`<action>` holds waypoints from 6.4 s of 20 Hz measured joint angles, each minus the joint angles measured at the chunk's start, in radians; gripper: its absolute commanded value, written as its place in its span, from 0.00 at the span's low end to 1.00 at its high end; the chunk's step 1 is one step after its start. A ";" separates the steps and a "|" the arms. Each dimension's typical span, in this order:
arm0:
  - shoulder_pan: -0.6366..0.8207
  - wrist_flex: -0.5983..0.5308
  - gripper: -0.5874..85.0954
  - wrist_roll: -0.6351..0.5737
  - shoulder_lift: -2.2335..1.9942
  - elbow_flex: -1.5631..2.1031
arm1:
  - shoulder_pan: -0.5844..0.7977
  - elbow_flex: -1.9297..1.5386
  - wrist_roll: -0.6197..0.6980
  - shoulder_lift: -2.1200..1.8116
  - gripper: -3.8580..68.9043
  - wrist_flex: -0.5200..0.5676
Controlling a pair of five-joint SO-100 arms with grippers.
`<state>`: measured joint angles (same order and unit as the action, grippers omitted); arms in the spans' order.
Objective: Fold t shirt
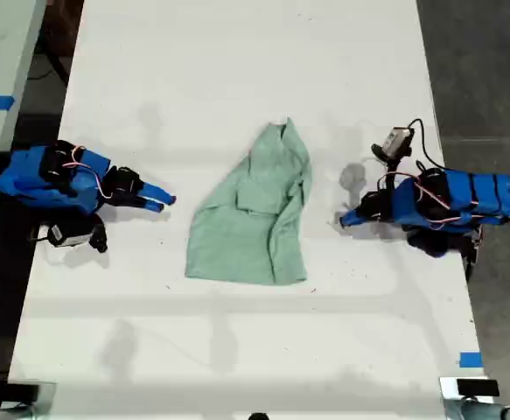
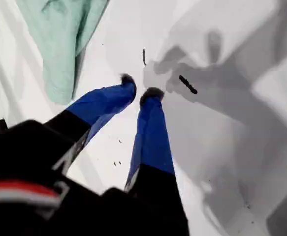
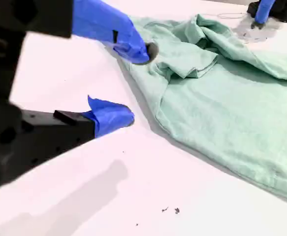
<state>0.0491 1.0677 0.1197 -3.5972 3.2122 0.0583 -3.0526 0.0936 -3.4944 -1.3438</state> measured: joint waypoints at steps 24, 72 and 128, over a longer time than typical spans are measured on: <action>-0.150 0.041 0.12 0.186 0.345 -0.319 | -0.020 0.000 0.000 0.000 0.10 0.000; -0.132 -0.270 0.25 -0.330 2.600 -2.226 | -0.020 0.000 0.000 0.000 0.10 0.000; -0.123 -0.939 0.00 -0.103 0.976 -0.133 | -0.020 -0.002 0.000 0.000 0.08 0.000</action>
<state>-0.0736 0.1289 0.0169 -2.6216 3.0787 0.0383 -3.0542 0.0936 -3.4944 -1.3438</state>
